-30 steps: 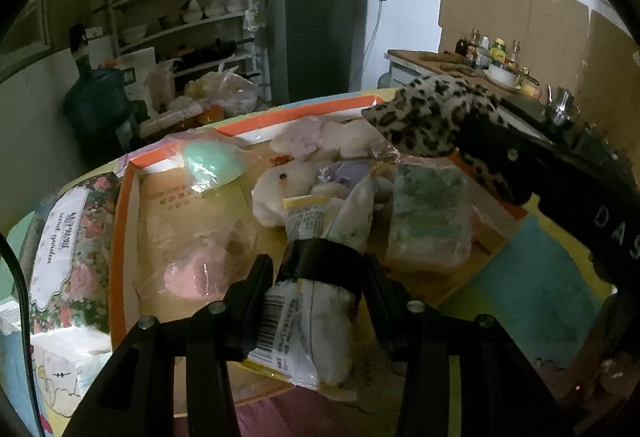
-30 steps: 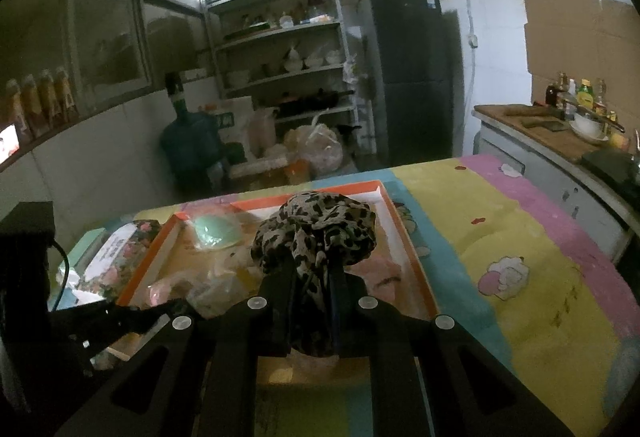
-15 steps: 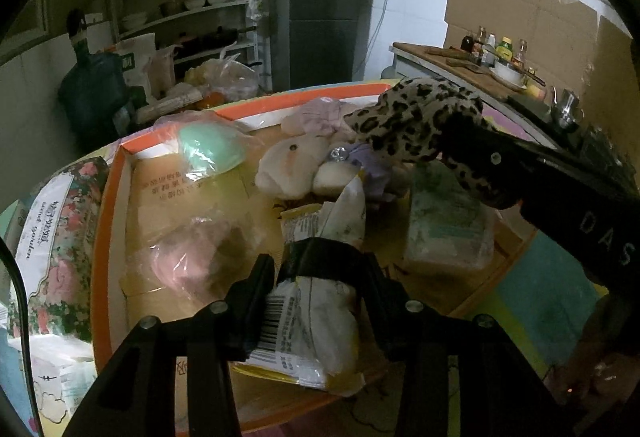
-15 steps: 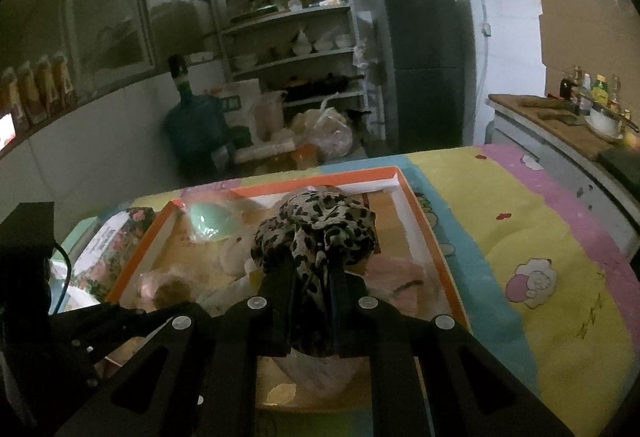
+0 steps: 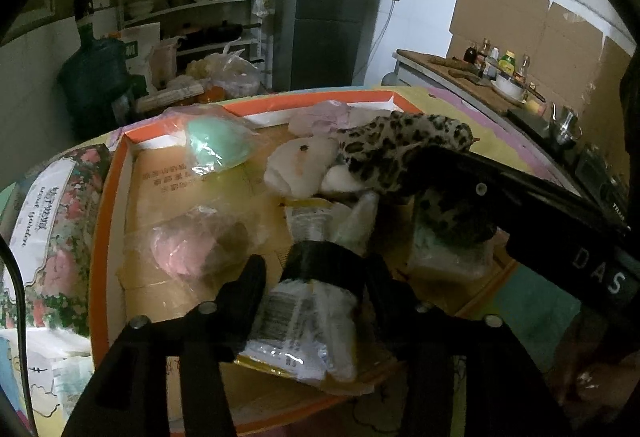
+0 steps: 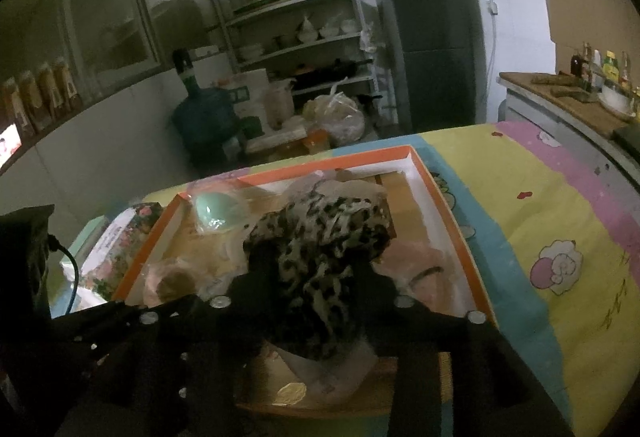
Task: Organize soft objects
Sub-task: 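Open the left tool to drop the packet while the right tool releases the leopard pouch, then lift both tools out of the tray and move them back toward the pile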
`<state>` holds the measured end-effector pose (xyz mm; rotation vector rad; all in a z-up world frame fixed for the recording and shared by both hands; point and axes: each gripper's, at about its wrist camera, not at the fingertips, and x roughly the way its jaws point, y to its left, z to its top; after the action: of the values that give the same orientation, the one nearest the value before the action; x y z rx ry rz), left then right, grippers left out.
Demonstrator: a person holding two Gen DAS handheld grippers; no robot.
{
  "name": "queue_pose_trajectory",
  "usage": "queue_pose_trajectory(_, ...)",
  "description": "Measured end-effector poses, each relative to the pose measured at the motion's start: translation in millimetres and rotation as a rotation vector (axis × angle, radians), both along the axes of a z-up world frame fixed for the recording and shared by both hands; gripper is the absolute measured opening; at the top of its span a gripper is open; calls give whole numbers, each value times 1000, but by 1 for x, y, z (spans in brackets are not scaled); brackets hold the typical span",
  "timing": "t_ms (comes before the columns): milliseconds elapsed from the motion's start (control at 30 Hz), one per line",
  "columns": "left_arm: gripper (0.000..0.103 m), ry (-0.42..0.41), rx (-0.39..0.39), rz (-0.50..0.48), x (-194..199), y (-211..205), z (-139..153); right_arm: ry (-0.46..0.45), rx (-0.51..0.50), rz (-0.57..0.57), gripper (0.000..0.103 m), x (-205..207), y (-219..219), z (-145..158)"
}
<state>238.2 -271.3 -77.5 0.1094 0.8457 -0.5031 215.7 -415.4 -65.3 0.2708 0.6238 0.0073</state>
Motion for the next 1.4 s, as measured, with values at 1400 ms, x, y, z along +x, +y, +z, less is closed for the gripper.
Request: queue_pose_trajectory(1400,82,-148,-83,66,-59,60,57,-100,-1,-28,69,-66,38,53)
